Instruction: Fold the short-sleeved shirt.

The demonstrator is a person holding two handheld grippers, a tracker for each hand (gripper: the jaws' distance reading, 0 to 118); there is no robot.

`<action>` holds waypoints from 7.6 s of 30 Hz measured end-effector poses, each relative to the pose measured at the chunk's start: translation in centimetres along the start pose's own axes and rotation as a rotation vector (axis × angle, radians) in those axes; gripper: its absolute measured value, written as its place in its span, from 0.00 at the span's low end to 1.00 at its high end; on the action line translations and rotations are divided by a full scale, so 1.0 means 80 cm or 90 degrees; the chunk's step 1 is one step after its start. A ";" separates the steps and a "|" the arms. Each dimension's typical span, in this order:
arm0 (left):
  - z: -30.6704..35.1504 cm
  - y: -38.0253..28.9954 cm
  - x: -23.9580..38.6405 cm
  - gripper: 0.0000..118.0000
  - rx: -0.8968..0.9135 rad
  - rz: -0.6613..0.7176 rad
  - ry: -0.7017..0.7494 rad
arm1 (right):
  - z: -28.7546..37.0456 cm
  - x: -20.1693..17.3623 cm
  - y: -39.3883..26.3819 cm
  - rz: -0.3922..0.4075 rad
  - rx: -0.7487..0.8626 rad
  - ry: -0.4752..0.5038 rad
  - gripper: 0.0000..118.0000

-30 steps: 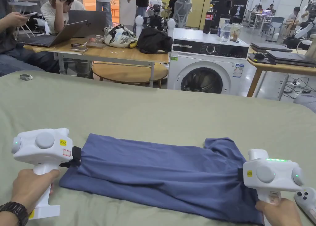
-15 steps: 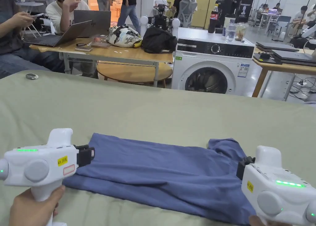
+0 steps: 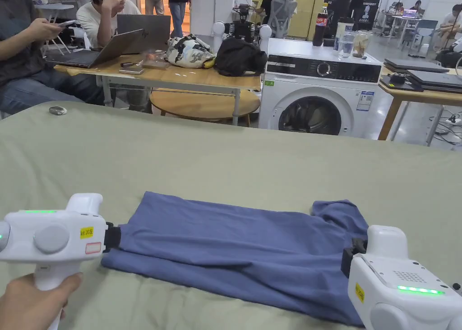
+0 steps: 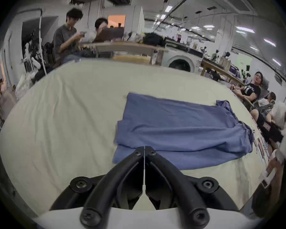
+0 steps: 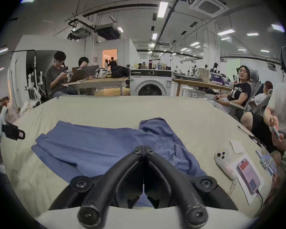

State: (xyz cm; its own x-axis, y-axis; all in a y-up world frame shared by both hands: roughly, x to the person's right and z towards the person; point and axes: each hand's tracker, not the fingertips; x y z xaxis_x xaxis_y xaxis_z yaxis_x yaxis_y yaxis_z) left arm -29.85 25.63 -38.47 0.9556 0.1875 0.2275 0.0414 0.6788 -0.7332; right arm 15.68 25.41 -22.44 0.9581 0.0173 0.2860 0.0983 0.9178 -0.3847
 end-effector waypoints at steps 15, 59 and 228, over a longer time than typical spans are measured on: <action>-0.099 -0.004 0.013 0.45 -0.233 -0.020 0.079 | -0.014 0.026 -0.020 0.009 -0.056 -0.020 0.00; 0.057 -0.078 -0.015 0.02 -0.123 -0.013 -0.001 | 0.064 0.112 -0.051 0.054 -0.338 0.005 0.02; 0.084 -0.064 0.112 0.00 0.433 -0.108 0.078 | 0.055 -0.061 0.007 -0.018 0.222 -0.049 0.00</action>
State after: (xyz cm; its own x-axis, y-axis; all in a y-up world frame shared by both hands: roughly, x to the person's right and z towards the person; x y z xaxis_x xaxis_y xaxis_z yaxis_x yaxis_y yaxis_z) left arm -23.42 28.64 -28.37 0.9796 -0.0133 0.2004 0.0385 0.9917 -0.1226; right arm 9.86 27.60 -20.23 0.9322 0.0074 0.3620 0.0139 0.9983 -0.0562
